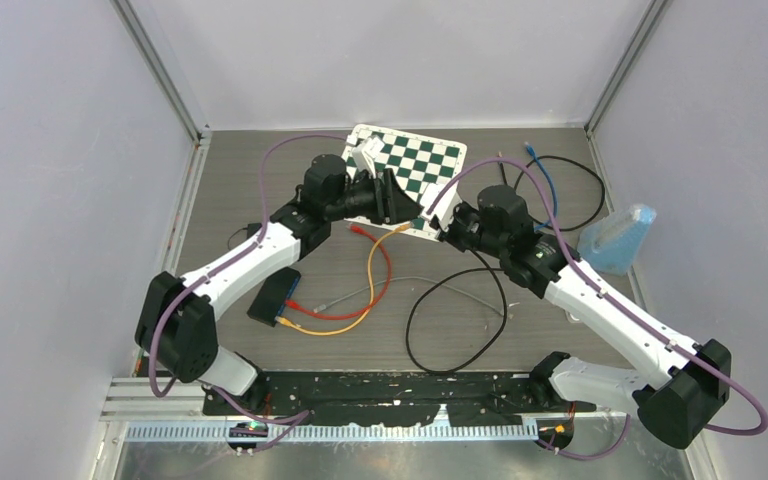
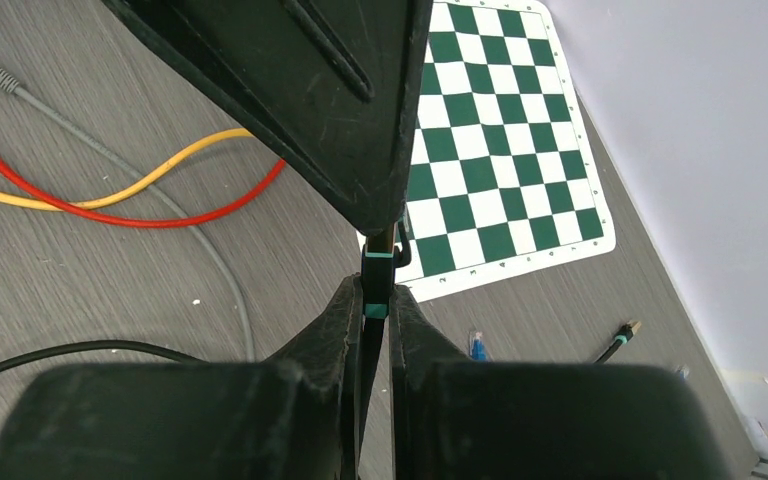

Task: Insert the plug into the switch port
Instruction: Pick up the connector from the center of the board.

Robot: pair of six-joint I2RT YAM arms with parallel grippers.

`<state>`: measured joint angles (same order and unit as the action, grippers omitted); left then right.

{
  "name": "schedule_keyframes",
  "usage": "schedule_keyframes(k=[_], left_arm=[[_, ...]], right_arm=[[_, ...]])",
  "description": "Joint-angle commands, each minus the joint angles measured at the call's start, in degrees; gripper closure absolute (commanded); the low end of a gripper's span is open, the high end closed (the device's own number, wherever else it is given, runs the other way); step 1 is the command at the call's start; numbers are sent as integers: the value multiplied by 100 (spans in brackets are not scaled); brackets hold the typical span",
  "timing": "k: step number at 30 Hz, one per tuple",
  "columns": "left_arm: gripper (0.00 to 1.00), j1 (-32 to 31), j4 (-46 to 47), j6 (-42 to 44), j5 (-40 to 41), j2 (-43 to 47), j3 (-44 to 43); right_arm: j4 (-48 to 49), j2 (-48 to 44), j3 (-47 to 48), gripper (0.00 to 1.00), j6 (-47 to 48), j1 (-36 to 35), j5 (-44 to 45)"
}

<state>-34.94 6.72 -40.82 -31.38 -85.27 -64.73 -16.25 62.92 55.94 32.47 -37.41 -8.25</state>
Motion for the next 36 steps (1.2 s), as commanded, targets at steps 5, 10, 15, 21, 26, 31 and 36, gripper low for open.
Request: schedule_keyframes(k=[5, 10, 15, 21, 26, 31, 36], left_arm=[[60, -39, 409, -95, -218, -111, -277], [77, -47, 430, -31, -326, -130, -223], [99, -42, 916, 259, -379, 123, 218], [100, -37, 2224, 1093, -494, 583, 1128], [100, -39, 3364, 1533, -1168, 578, 1487], [100, -33, 4380, 1737, -1456, 581, 1928], [100, -39, 4483, 1954, -1672, 611, 2052]], right_arm=[[283, 37, 31, 95, -83, -38, -70], [288, 99, 47, 95, -86, -39, -72], [224, 128, 154, 73, -327, -34, -60], [-400, 141, 516, 41, -815, 635, -1860], [-454, 147, 444, 46, -985, 1447, -3411], [-447, 329, 431, 46, -857, 1654, -4330], [-301, 384, 250, 44, -686, 1725, -4871]])
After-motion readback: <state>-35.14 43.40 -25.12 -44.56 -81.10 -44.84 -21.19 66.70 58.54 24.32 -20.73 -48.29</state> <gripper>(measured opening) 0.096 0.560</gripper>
